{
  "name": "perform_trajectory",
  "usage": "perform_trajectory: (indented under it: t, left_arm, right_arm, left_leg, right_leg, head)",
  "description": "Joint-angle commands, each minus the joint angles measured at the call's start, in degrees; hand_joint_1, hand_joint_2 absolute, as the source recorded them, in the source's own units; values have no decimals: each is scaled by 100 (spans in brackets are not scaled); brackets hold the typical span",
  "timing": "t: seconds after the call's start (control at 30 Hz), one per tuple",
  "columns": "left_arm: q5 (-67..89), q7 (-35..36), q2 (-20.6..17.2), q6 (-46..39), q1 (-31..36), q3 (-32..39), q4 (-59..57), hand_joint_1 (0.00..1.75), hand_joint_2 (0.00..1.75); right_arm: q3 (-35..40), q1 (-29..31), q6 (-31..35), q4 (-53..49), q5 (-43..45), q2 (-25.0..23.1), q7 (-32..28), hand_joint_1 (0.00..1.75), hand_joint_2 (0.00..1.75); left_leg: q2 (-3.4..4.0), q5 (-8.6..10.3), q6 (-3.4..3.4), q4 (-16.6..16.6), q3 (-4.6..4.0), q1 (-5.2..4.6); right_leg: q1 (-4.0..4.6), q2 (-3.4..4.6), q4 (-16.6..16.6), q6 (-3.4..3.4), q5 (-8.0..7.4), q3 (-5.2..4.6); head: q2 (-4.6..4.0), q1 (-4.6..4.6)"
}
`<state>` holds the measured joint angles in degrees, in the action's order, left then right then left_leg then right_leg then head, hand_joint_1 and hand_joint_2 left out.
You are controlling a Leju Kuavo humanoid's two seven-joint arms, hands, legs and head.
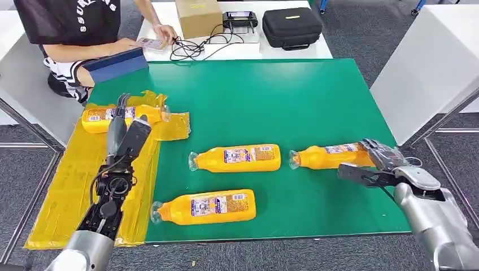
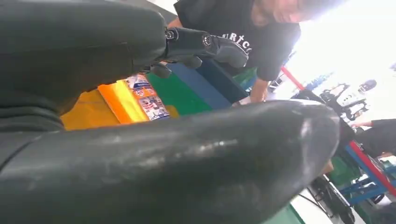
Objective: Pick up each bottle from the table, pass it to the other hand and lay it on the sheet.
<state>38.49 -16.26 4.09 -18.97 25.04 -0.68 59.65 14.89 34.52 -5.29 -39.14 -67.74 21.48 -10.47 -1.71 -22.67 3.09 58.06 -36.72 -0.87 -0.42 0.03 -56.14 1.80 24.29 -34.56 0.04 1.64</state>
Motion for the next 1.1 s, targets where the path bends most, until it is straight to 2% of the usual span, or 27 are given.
perform_trajectory:
  t: [0.03,0.07,0.1,0.13,0.27,0.33,0.4,0.5,0.6,0.63,0.77,0.87,0.97,1.03,1.1]
  left_arm:
    - [-30,-5,-10,-35,-27,-51,-166,0,0]
    - [-32,-8,-6,-39,-38,-50,-166,0,0]
    - [-40,-21,1,-37,-55,-59,-171,0,0]
    - [-45,-31,2,-35,-58,-67,-177,0,0]
    - [-100,-67,24,-17,-6,-109,-262,0,0]
    - [-135,-69,25,-32,-3,-107,-275,0,0]
    - [-157,-58,28,-43,-9,-101,-261,0,0]
    - [-191,-43,29,-56,-46,-95,-230,0,0]
    - [-189,-16,36,-48,-130,-57,-117,0,0]
    - [-170,7,33,-49,-220,-19,-11,0,0]
    - [-171,7,20,-20,-294,-2,77,0,0]
    - [-78,39,39,4,-441,105,235,0,0]
    - [-21,76,76,62,-668,256,503,0,0]
    - [-19,80,93,99,-711,270,542,0,0]
    - [-6,78,106,97,-701,264,536,0,0]
  right_arm:
    - [537,408,320,1216,-104,-655,76,0,175]
    - [536,400,320,1223,-100,-661,73,28,175]
    - [536,368,334,1246,-102,-639,82,154,175]
    - [536,354,315,1264,-99,-628,81,175,175]
    - [478,167,221,1224,-50,-487,57,175,175]
    - [459,128,204,1197,-44,-465,54,175,175]
    - [450,130,171,1202,-48,-479,63,175,175]
    - [443,117,103,1210,-65,-468,102,175,175]
    - [281,-6,577,946,-65,-505,174,175,175]
    - [76,-81,971,712,8,-606,128,175,175]
    - [63,-97,924,573,-9,-659,160,175,175]
    - [-699,-438,1541,-242,401,-908,-67,175,175]
    - [-1684,-877,1883,-1548,1020,-1417,190,175,175]
    - [-1972,-1137,2042,-2128,1297,-1608,274,175,175]
    - [-1974,-1212,2042,-2234,1295,-1625,287,175,175]
  left_leg:
    - [17,-7,-15,-5,21,8]
    - [26,-13,-22,-7,36,10]
    - [20,-9,-16,-5,27,9]
    - [30,-18,-25,-5,44,12]
    - [13,-5,-12,-5,22,9]
    - [16,-14,-26,-5,51,15]
    - [4,-4,-15,-5,28,10]
    - [11,-13,-28,-9,57,13]
    - [4,-9,-21,-10,54,11]
    - [7,-12,-27,-12,65,12]
    - [29,-15,-26,-6,60,10]
    - [35,-13,-23,-4,55,11]
    - [46,-12,-22,-6,48,7]
    - [51,-17,-23,-3,42,4]
    - [37,-18,-25,-4,47,8]
  right_leg:
    - [8,10,10,-5,2,20]
    - [11,15,14,-7,5,35]
    - [9,12,10,-5,4,25]
    - [12,17,13,-7,9,43]
    - [8,0,9,-2,4,23]
    - [15,-6,19,-5,11,58]
    - [8,-8,14,-4,4,31]
    - [12,-5,21,-7,10,64]
    - [10,-7,19,-7,8,61]
    - [12,-7,22,-9,10,72]
    - [10,16,13,-9,7,61]
    - [11,18,12,-7,6,55]
    - [7,32,8,-8,2,40]
    - [5,38,0,-9,6,34]
    - [9,23,3,-9,11,43]
  head:
    - [0,2]
    - [-2,2]
    - [0,0]
    - [0,0]
    - [0,0]
    - [0,-2]
    - [0,0]
    - [0,-2]
    - [-2,-2]
    - [0,-2]
    - [0,0]
    - [0,-2]
    - [-2,-2]
    - [0,2]
    - [0,0]
